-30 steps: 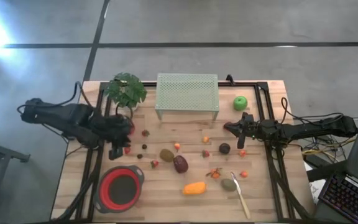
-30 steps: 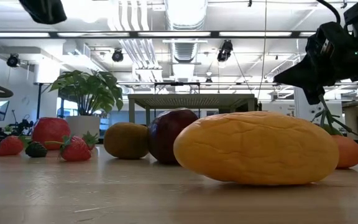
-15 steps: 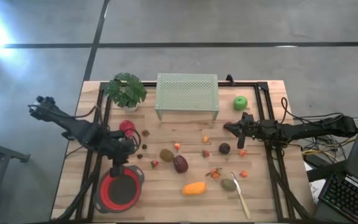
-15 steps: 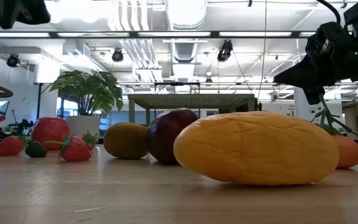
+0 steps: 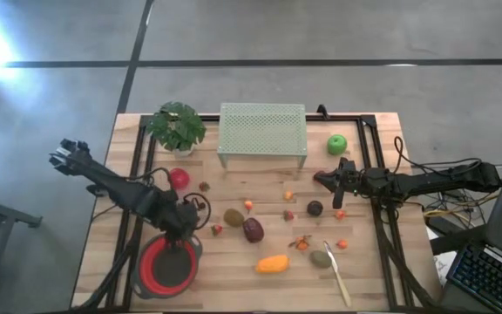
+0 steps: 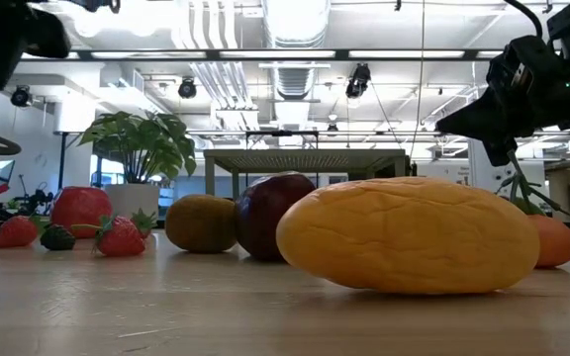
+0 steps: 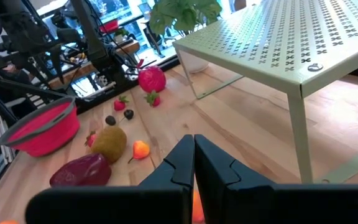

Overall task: Pick & Place Fruit
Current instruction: Put the red strainer bowl on the shelf, then put the peach into the red strainer bowl on the shelf

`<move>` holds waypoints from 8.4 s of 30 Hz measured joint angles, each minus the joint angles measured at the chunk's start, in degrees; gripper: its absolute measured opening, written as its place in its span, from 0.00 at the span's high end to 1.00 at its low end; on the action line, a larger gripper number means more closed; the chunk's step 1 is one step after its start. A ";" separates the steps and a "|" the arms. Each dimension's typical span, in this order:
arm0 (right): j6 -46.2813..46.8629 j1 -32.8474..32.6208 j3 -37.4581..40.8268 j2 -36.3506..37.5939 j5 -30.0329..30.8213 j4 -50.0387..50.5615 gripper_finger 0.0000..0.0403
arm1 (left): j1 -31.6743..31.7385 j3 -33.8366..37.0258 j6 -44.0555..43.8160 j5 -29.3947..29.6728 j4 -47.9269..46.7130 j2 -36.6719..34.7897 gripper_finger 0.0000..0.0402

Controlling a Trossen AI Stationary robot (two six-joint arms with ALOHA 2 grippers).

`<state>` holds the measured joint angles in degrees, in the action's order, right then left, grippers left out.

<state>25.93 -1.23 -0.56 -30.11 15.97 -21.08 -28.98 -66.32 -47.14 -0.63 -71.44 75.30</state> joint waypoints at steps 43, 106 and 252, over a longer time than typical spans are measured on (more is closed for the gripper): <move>0.09 0.00 0.00 0.02 -1.46 1.30 0.98 | -0.16 17.97 1.61 -7.87 13.31 -0.38 0.69; 0.48 0.00 0.00 0.00 -1.44 -0.47 0.98 | 57.12 -41.58 24.90 -11.45 17.12 17.01 0.90; 73.59 -43.55 -54.43 -49.79 -1.66 95.41 0.65 | 21.30 45.90 50.68 -2.86 108.46 -25.96 0.60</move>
<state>99.52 -44.78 -54.99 -79.90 14.31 74.33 -7.68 -20.43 3.53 -3.49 37.02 49.34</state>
